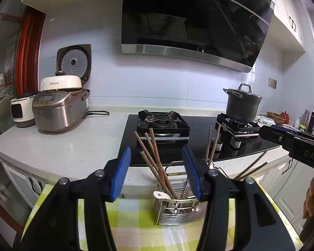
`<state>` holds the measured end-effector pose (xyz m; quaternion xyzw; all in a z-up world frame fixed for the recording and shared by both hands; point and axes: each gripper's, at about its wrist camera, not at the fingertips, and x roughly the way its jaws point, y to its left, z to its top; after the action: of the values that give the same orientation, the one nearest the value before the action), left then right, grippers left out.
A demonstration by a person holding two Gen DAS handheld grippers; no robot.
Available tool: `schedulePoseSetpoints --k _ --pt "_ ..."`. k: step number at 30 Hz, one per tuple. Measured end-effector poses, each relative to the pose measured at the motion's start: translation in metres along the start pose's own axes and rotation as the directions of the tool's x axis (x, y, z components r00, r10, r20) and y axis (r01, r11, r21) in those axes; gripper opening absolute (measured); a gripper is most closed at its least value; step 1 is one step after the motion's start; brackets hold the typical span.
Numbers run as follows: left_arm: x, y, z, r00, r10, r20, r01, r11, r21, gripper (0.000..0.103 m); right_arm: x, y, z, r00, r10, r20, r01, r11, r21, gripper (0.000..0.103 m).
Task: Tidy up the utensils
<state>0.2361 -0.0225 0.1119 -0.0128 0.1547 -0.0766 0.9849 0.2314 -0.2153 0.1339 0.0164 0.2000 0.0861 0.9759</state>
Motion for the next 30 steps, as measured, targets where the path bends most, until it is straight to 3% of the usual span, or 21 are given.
schedulePoseSetpoints --k 3,6,8,13,24,30 --pt "-0.023 0.003 0.000 1.000 -0.005 0.019 0.005 1.000 -0.006 0.059 -0.020 0.004 -0.005 1.000 0.003 0.019 -0.002 1.000 -0.012 0.048" --pt "-0.047 0.010 -0.007 1.000 -0.014 0.024 0.015 0.999 -0.035 0.071 -0.040 0.004 -0.020 0.999 0.019 0.034 -0.019 1.000 0.005 0.050" --pt "-0.062 0.014 -0.015 0.999 -0.021 0.027 0.022 0.998 -0.061 0.084 -0.050 0.005 -0.033 0.999 0.025 0.044 -0.026 1.000 0.014 0.058" --pt "-0.086 0.014 -0.036 1.000 -0.015 0.023 0.016 0.998 -0.054 0.098 -0.071 0.012 -0.074 0.998 0.007 0.061 -0.006 1.000 -0.014 0.069" --pt "-0.123 0.007 -0.089 1.000 0.012 -0.001 -0.012 0.999 -0.031 0.098 -0.099 0.024 -0.122 0.998 -0.019 0.053 0.021 0.999 -0.035 0.083" --pt "-0.112 0.004 -0.083 1.000 0.022 -0.005 -0.022 1.000 -0.016 0.098 -0.083 0.022 -0.119 1.000 -0.015 -0.011 0.015 1.000 -0.016 0.085"
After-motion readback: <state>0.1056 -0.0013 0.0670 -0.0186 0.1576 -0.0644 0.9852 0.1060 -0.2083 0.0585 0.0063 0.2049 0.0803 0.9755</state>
